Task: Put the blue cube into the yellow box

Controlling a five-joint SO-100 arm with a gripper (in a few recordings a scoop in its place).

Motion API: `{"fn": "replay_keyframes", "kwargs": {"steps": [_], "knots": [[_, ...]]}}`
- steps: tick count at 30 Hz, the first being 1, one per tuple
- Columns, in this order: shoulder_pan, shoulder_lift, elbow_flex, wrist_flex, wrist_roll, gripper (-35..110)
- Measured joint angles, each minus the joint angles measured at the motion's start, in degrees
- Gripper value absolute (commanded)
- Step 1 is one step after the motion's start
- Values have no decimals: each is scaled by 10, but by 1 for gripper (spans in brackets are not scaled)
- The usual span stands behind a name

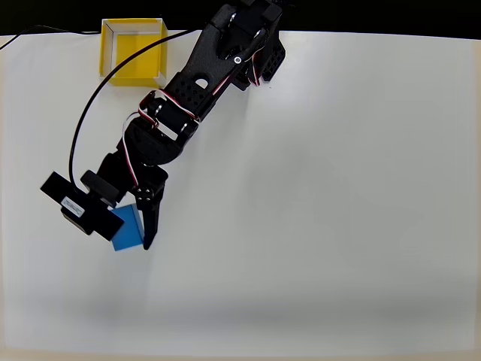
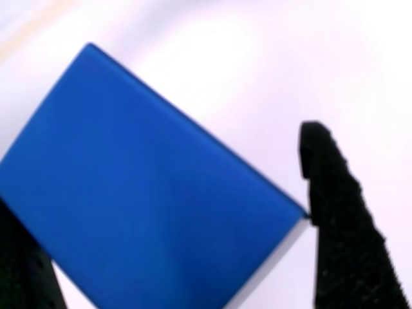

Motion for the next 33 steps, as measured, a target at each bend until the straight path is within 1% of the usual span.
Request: {"fn": "replay_keyframes", "kwargs": {"steps": [2, 6, 11, 16, 23, 33], "knots": [[67, 7, 0, 25, -6, 22], [178, 8, 6, 41, -15, 22], [328, 9, 48, 68, -26, 22], [424, 18, 73, 142, -26, 21], [500, 77, 152, 168, -26, 21], [514, 148, 278, 170, -26, 22]]}}
